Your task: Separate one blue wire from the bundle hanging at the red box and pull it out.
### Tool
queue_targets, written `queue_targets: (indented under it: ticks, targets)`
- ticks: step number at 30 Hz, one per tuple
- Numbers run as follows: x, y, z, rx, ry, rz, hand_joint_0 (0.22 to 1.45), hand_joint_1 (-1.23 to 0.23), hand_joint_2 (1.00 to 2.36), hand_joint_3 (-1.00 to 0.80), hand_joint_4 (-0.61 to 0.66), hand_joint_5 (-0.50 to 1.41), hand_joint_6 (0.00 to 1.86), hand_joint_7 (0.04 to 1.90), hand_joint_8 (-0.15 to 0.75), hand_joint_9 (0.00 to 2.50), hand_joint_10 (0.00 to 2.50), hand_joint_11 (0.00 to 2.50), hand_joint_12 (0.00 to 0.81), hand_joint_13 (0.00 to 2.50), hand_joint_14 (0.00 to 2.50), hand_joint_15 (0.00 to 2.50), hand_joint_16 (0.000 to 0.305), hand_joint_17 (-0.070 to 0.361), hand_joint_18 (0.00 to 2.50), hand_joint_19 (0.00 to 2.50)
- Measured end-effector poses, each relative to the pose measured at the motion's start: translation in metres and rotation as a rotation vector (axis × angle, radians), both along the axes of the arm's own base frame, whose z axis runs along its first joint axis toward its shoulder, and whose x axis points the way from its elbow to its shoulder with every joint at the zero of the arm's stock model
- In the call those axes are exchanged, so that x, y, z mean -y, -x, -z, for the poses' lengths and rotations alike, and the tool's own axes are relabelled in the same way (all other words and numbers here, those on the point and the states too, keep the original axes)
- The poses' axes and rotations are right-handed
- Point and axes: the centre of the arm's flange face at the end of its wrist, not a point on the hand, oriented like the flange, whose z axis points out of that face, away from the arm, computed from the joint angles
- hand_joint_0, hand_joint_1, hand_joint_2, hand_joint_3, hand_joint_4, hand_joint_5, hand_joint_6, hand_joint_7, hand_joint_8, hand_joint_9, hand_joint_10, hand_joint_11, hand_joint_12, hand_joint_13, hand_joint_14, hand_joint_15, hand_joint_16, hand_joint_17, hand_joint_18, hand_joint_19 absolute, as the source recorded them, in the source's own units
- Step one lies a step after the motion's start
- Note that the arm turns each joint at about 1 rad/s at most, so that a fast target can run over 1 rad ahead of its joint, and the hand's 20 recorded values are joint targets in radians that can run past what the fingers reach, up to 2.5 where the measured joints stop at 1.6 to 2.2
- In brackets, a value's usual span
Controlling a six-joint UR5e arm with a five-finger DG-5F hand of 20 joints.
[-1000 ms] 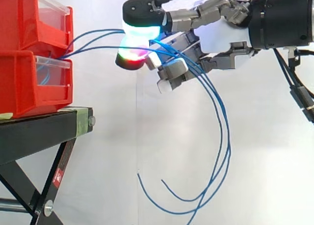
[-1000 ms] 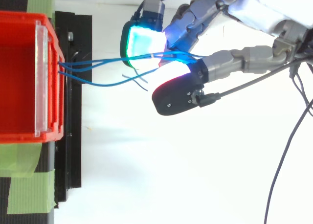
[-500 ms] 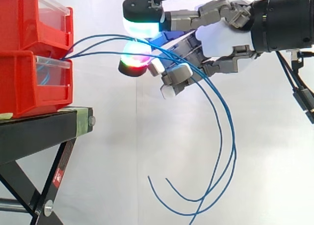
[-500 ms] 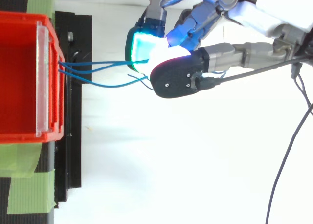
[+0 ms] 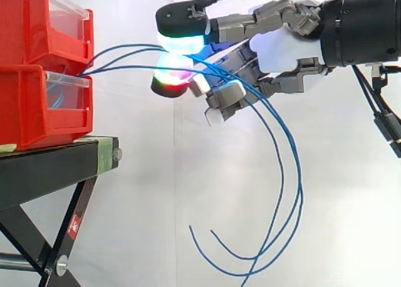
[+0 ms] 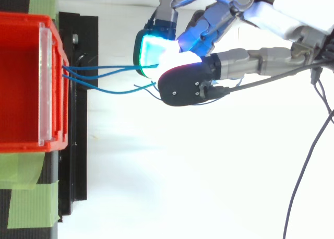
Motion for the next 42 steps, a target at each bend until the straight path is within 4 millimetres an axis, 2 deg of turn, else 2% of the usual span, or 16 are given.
queue_targets:
  ticks: [9,22,27,38,41,42]
  targets:
    - [0.0000,0.0000,0.0000,0.001,-0.001,0.002,0.73,-0.85,1.03,-0.19,0.18,-0.25,0.88,1.07,0.349,0.96,0.02,1.14,0.341,1.23,0.02,1.74,0.050,0.111,0.69,0.78]
    - [0.0000,0.0000,0.0000,0.001,-0.002,0.001,0.74,-0.96,1.02,-0.29,0.18,-0.27,0.88,1.12,0.323,0.81,0.02,1.12,0.353,1.13,0.00,1.75,0.050,0.113,0.64,0.75]
    - [0.0001,0.0001,0.0001,0.000,-0.003,0.003,0.73,-0.96,1.02,-0.30,0.18,-0.27,0.88,1.10,0.326,0.81,0.02,1.12,0.355,1.13,0.00,1.75,0.050,0.113,0.64,0.74]
    - [-0.0001,-0.0001,-0.0001,0.002,-0.001,0.001,0.68,-0.83,1.02,-0.30,0.20,-0.26,0.88,1.08,0.343,0.91,0.02,1.12,0.347,1.21,0.02,1.74,0.049,0.111,0.66,0.77]
    - [-0.0002,-0.0002,-0.0002,0.003,-0.002,0.001,0.68,-0.82,1.02,-0.30,0.20,-0.26,0.88,1.08,0.348,0.91,0.02,1.12,0.340,1.22,0.05,1.72,0.049,0.111,0.67,0.77]
    - [-0.0002,-0.0002,-0.0001,0.004,-0.003,0.001,0.68,-0.82,1.02,-0.30,0.20,-0.26,0.88,1.08,0.346,0.91,0.02,1.13,0.336,1.24,0.13,1.70,0.049,0.111,0.67,0.77]
